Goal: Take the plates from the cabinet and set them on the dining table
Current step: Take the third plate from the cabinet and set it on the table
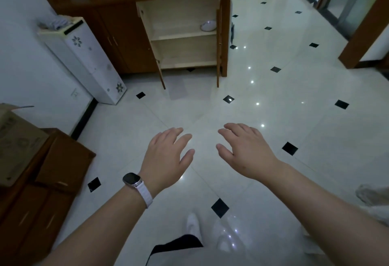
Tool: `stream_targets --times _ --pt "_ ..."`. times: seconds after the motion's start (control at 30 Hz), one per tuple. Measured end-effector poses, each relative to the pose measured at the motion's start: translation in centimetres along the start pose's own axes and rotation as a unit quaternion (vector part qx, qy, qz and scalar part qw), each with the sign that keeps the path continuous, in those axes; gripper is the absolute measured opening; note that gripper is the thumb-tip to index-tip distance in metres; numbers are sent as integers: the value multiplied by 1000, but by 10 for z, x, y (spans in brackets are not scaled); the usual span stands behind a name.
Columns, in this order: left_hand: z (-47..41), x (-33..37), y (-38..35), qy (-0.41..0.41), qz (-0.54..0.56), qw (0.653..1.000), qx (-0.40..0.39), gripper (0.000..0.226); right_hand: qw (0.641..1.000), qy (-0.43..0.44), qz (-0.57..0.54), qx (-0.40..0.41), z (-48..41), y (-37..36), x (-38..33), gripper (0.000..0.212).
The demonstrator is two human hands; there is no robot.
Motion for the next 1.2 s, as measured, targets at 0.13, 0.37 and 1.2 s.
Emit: stream_targets --times 0.13,0.37,1.2 --pt "-22 -17 -16 -1 13 1000 -9 42 1000 -8 -9 -6 -24 -15 4 47" --pt "-83 -72 -55 -7 31 999 -12 40 999 -25 12 -27 -94 -48 7 48" --pt "-351 -338 -104 -33 50 998 30 40 996 -15 84 3 -452 -134 -46 47"
Point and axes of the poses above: each hand's wrist, its own z-axis away from the middle knuckle, its own y-axis out of the back of the hand, x = y × z, the point moved 1 cm from there along -z, towards the middle knuckle, and after that the axes turned 13 degrees about x, right-handed, at the moved point
